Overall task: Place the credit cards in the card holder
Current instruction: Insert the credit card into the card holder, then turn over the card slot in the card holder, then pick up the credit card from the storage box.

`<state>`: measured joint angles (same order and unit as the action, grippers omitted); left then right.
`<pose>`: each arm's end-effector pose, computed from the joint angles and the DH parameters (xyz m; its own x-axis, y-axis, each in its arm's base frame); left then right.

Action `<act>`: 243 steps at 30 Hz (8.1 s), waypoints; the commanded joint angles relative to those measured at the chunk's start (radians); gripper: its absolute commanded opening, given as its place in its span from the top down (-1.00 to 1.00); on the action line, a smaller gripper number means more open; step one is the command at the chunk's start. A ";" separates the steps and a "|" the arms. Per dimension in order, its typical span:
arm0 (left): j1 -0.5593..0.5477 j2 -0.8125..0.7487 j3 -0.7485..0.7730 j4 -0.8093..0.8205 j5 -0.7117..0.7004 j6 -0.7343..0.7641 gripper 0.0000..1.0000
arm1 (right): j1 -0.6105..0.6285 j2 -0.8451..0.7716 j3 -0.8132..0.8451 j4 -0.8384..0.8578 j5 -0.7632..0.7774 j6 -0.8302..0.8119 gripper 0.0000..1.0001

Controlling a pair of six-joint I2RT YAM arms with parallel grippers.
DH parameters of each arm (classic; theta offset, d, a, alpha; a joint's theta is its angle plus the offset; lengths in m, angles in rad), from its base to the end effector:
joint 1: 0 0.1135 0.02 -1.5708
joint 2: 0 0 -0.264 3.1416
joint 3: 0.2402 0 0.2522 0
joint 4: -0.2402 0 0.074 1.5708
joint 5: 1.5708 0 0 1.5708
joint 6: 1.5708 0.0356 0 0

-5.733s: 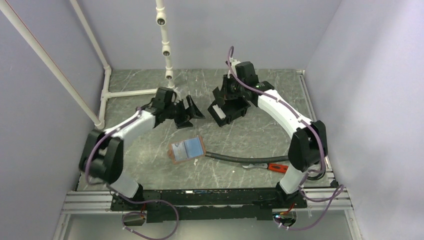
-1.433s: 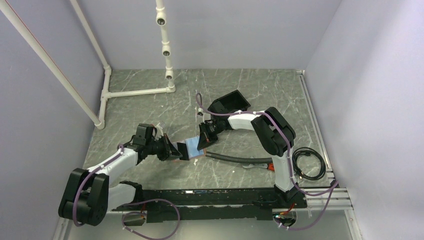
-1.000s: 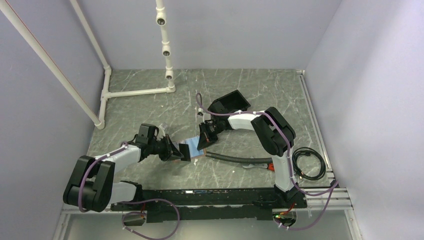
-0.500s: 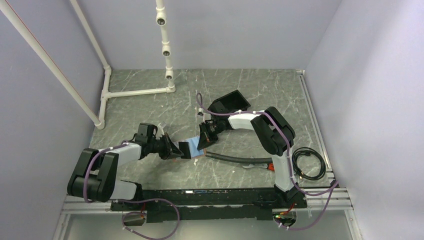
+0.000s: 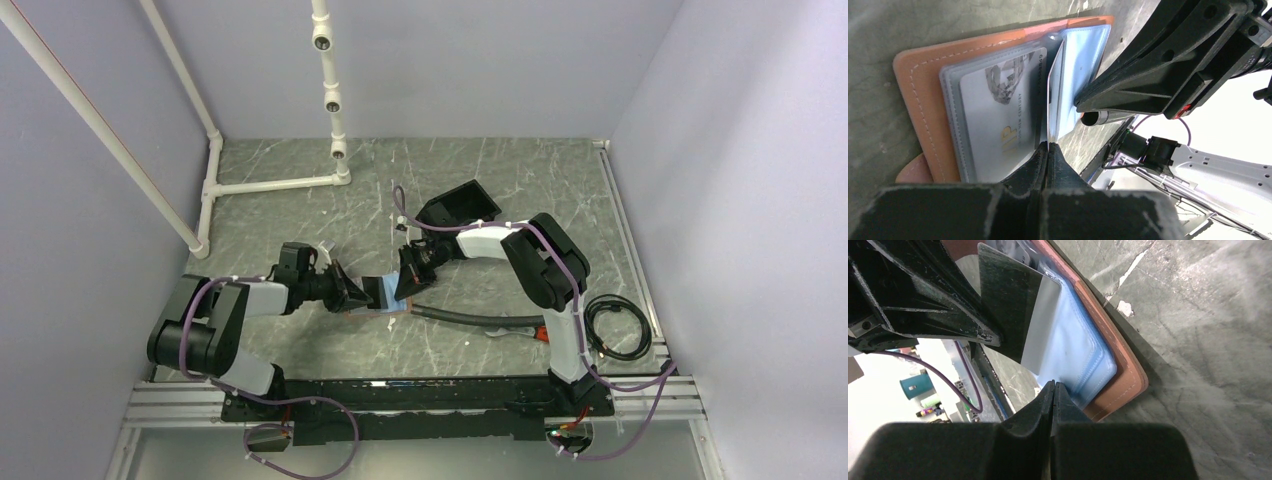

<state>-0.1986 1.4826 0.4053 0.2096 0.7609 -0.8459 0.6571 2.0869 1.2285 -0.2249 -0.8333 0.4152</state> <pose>0.2208 -0.0695 0.1130 -0.9300 -0.3658 -0.0349 -0.1752 0.5251 -0.8328 0.3019 0.2662 0.1104 -0.9165 -0.3645 -0.1648 -0.3448 0.5111 0.7873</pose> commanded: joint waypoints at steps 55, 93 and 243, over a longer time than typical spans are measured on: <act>-0.251 0.085 0.272 -0.303 -0.287 0.029 0.07 | -0.025 -0.062 -0.016 -0.043 0.153 0.039 0.92; -0.283 -0.155 0.338 -0.576 -0.470 0.088 -0.22 | -0.034 -0.149 0.032 -0.191 0.259 -0.071 0.66; -0.240 -0.374 0.328 -0.662 -0.460 0.048 -0.26 | -0.295 0.011 0.480 -0.379 0.181 -0.233 0.57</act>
<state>-0.4419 1.1233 0.7326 -0.4751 0.2913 -0.8021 0.3618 2.1559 1.6928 -0.6174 -0.6605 0.1871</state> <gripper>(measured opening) 0.632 0.249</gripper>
